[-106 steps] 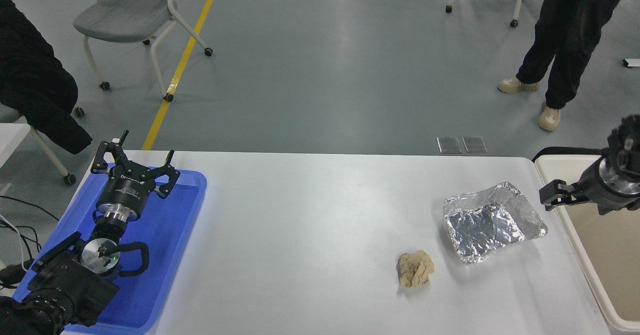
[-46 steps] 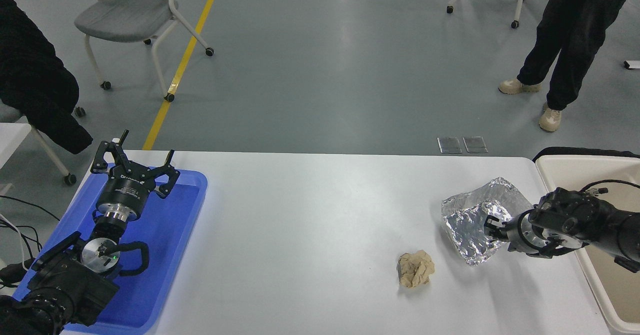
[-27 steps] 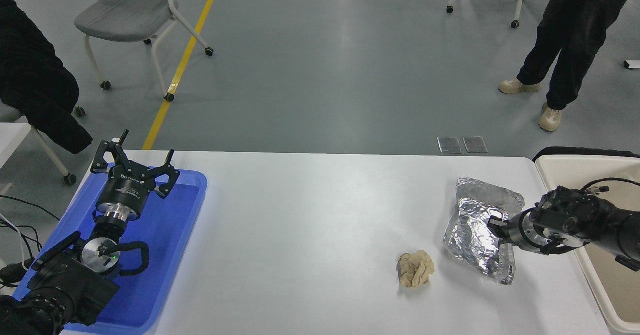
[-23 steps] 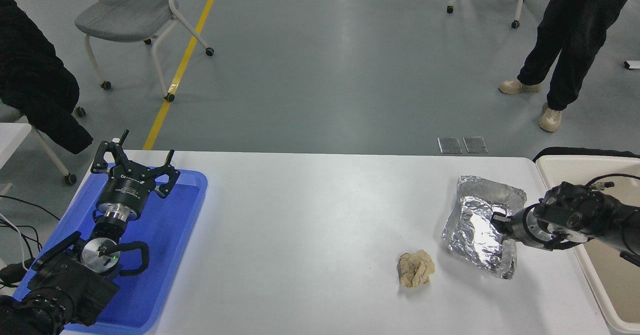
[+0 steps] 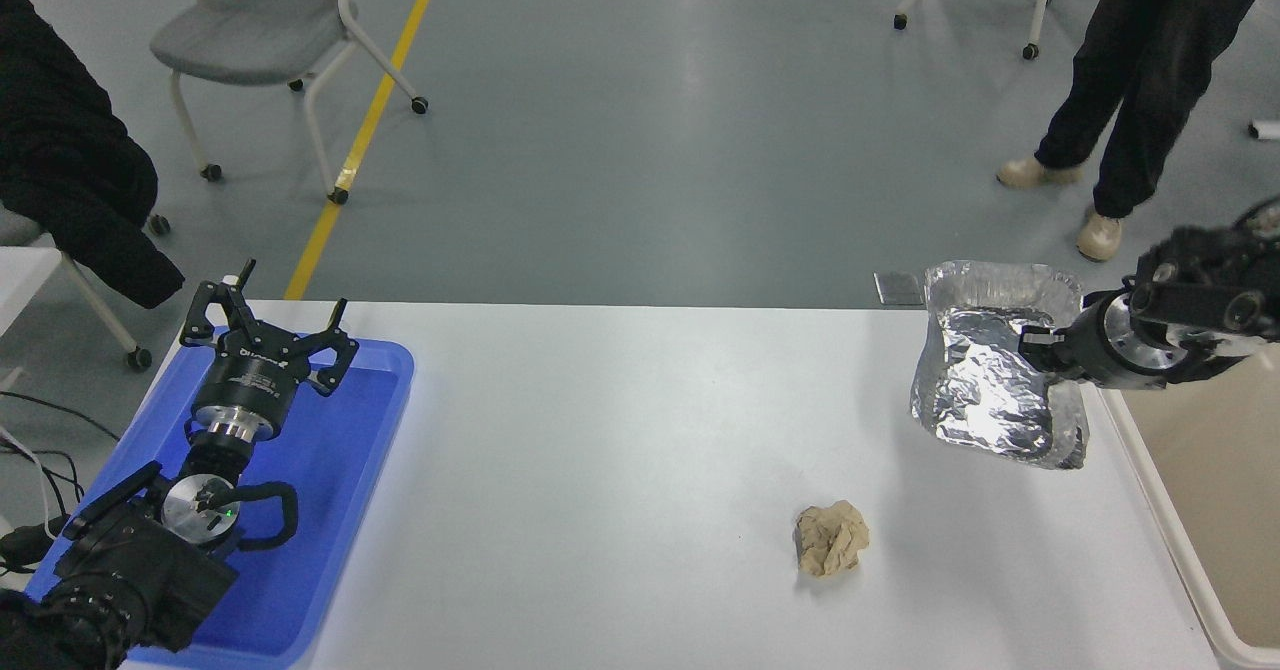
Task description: Pick up foil plate and place in dustbin
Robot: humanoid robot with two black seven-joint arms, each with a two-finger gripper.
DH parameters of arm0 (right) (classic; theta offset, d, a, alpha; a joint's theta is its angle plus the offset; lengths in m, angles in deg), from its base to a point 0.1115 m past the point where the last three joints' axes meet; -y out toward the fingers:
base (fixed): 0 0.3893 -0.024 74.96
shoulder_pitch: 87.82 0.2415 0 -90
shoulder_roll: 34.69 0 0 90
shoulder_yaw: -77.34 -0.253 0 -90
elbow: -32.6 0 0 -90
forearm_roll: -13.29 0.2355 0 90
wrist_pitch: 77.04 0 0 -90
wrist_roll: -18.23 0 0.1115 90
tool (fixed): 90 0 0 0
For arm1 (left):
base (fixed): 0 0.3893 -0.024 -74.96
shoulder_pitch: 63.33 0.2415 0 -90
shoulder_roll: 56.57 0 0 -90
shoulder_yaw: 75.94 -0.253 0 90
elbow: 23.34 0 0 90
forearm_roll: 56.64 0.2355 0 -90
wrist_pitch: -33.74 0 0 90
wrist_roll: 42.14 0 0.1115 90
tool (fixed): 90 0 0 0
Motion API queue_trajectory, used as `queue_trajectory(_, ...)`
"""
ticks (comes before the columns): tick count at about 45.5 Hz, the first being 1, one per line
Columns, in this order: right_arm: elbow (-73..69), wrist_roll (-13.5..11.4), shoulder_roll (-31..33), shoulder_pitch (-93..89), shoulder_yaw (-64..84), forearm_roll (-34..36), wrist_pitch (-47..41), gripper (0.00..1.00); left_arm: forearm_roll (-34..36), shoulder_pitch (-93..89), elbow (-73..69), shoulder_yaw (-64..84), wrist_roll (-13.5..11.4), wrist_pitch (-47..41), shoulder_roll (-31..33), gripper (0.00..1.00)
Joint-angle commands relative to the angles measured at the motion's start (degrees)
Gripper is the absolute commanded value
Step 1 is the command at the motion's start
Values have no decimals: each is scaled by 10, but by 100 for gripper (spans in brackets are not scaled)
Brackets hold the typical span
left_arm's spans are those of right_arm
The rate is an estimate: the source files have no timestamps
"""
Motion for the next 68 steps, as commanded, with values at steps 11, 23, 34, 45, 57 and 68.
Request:
queue_trajectory(11,-131,-2,2,282,82,1,-108,0,0,2,1,0,0,0,-1,100)
queue_trajectory(23,-131,-3,9,310,105,-6,-126,0,0,1,-1,0,1,0,-1,100)
queue_trajectory(34,-99,2,86,299,101,-92,-144,0,0,1,-1,0,0,0,-1,100)
queue_trajectory(45,79,30,219,154,40,-222,-146,0,0,1,1,0,0,0,-1,100)
queue_trajectory(57,337,95,214,-230,-189,-260,-98,0,0,1,-1,0,0,0,-1,100)
queue_trajectory(68,427,94,120,-470,-273,-257,76,0,0,1,-1,0,0,0,-1,100)
